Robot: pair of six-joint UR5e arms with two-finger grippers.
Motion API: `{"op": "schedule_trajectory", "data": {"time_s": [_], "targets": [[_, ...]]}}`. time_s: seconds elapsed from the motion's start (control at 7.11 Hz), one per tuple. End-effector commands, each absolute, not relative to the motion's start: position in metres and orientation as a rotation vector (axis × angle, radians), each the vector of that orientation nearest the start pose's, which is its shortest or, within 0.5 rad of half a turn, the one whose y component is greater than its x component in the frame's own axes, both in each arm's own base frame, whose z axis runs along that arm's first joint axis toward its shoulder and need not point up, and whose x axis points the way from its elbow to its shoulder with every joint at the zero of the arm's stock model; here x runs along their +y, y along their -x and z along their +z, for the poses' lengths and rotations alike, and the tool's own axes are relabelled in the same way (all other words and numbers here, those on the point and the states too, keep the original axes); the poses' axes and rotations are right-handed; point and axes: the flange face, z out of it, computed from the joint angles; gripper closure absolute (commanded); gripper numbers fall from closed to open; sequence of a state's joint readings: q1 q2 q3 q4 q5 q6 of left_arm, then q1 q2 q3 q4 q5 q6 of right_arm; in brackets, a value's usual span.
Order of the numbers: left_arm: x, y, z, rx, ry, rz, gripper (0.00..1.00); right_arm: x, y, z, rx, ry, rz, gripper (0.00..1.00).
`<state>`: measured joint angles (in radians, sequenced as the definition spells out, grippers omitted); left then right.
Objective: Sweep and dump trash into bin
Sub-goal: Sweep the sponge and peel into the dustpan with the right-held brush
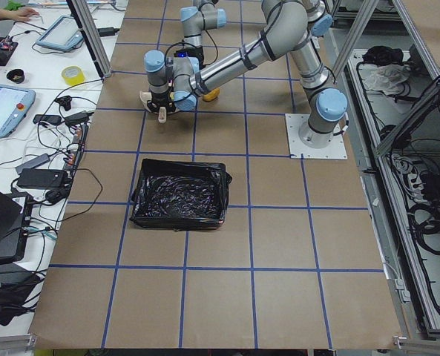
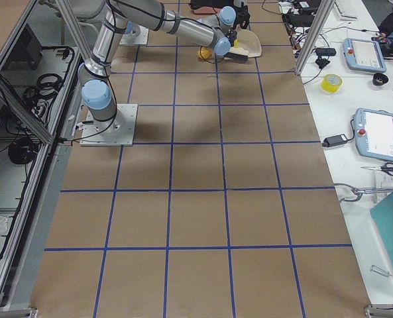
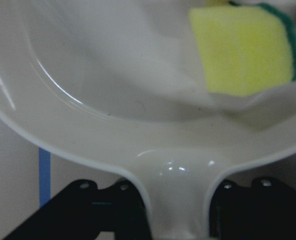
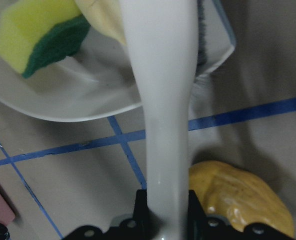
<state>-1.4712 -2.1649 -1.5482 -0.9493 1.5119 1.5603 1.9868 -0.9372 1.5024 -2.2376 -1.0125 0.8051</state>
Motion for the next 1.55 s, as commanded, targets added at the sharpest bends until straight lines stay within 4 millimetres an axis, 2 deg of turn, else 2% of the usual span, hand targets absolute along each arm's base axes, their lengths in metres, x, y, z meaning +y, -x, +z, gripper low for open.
{"op": "schedule_trajectory", "data": {"time_s": [0.0,0.56,0.7,0.98,1.12,1.27,1.41], "targets": [[-0.682,0.074,0.212,2.315,-2.117,-0.126,1.0,-0.559,-0.474,0.243,2.54,-0.508,0.302,1.0],[-0.681,0.071,0.214,2.3,-2.13,-0.131,1.0,-0.568,-0.455,0.249,2.594,-0.54,0.277,1.0],[-0.682,0.066,0.214,2.211,-2.209,-0.122,1.0,-0.575,-0.443,0.255,2.595,-0.546,0.259,1.0],[-0.681,0.021,0.219,2.22,-2.21,-0.124,1.0,-0.58,-0.393,0.283,2.695,-0.515,0.309,1.0],[-0.672,-0.002,0.219,2.166,-2.269,-0.118,1.0,-0.578,-0.367,0.295,2.742,-0.501,0.32,1.0],[-0.661,-0.021,0.22,2.161,-2.282,-0.108,1.0,-0.571,-0.354,0.294,2.767,-0.465,0.34,1.0],[-0.636,-0.018,0.214,2.18,-2.293,-0.061,1.0,-0.551,-0.348,0.284,2.776,-0.472,0.387,1.0]]}}
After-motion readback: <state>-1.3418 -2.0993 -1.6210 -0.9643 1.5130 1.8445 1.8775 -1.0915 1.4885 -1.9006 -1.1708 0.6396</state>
